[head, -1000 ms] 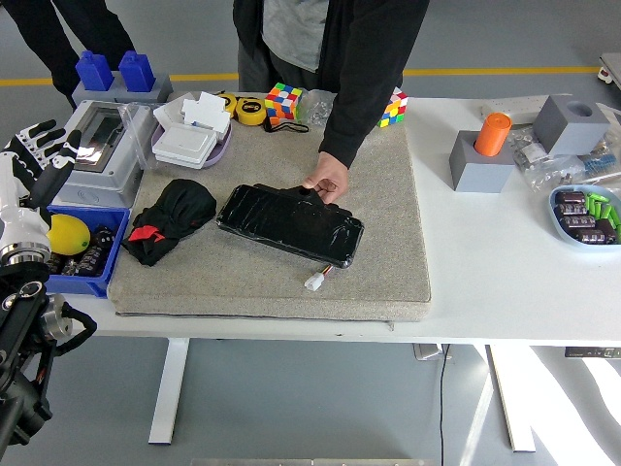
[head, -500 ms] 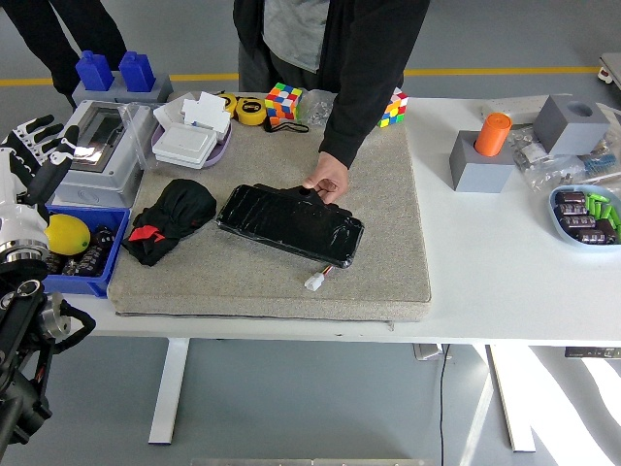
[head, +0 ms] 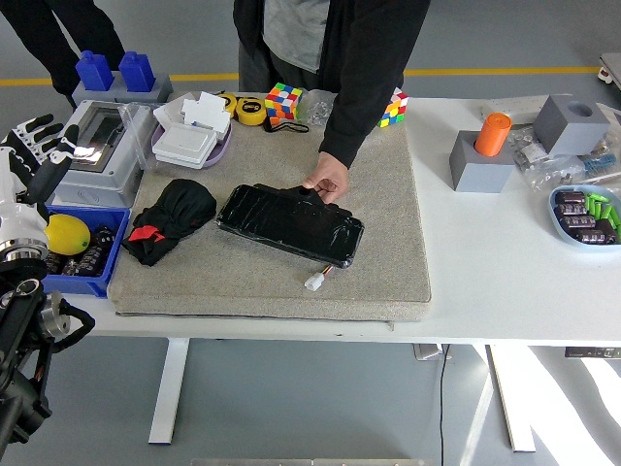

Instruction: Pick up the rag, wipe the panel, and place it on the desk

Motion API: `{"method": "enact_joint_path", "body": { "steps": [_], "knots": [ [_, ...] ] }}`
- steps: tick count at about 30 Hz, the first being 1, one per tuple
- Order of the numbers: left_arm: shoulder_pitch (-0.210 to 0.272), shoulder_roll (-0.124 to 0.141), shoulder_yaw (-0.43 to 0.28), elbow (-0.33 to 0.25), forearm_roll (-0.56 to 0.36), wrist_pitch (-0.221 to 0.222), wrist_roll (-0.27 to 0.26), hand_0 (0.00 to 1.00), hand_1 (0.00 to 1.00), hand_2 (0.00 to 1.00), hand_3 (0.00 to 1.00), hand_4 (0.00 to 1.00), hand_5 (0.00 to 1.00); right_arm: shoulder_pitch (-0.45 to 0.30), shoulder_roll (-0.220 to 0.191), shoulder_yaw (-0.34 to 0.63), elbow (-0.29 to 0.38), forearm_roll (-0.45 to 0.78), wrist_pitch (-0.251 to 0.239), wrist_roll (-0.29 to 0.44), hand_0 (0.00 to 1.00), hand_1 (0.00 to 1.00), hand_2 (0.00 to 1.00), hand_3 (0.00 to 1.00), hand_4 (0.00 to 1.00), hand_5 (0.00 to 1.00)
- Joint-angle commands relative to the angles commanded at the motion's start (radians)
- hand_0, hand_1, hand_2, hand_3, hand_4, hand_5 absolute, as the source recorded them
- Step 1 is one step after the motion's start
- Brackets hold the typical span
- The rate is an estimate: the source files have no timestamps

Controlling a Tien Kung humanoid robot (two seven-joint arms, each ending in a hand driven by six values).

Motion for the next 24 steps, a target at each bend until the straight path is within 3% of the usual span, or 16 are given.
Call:
{"method": "enact_joint_path", "body": {
  "steps": [24],
  "knots": [
    [0.013, 0.003, 0.003, -0.004, -0.001, 0.001, 0.002, 0.568, 0.595, 0.64, 0.638, 0.878, 0.317, 0.001, -0.011, -0.014, 0.001, 0.006, -0.001, 0.0, 0.59, 0.599, 0.524, 0.523, 0.866, 0.35]
  ]
}}
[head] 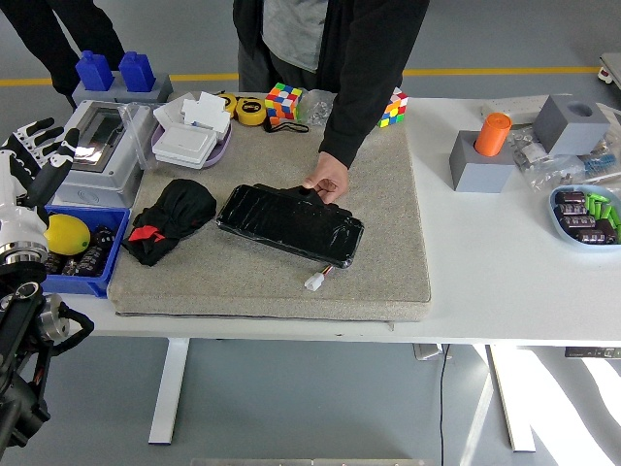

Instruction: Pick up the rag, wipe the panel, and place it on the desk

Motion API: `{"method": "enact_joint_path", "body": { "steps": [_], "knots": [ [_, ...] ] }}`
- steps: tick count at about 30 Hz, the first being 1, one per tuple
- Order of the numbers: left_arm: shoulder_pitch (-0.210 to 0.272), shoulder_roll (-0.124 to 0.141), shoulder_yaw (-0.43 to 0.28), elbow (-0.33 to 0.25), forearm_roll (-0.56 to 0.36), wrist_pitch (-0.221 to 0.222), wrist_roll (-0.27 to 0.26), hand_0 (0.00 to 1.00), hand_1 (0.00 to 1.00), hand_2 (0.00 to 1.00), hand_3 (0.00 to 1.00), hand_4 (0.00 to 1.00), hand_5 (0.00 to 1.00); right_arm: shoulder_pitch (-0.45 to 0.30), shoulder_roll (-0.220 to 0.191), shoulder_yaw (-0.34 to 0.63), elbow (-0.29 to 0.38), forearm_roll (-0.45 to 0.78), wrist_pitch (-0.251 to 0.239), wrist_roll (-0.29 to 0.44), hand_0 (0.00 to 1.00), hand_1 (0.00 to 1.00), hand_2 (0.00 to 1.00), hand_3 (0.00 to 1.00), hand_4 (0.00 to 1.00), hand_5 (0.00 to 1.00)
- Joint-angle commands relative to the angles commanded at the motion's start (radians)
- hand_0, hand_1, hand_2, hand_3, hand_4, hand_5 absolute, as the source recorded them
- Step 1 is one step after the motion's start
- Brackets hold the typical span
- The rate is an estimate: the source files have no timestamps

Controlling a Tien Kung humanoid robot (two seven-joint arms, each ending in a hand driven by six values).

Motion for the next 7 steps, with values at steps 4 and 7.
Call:
{"method": "enact_joint_path", "body": {
  "steps": [4, 7],
  "knots": [
    [0.002, 0.0, 0.001, 0.0, 0.0, 0.0, -0.001, 0.568, 0.595, 0.64, 0.638, 0.878, 0.317, 0.001, -0.002, -0.004, 0.0, 0.002, 0.0, 0.0, 0.59, 0.599, 0.524, 0.523, 0.866, 0.35],
    [0.001, 0.001, 0.004, 0.0, 0.001, 0.0, 0.001, 0.568, 0.595, 0.64, 0.638, 0.878, 0.317, 0.001, -0.002, -0.003, 0.0, 0.003, 0.0, 0.001, 0.59, 0.599, 0.524, 0.523, 0.866, 0.35]
  ]
}}
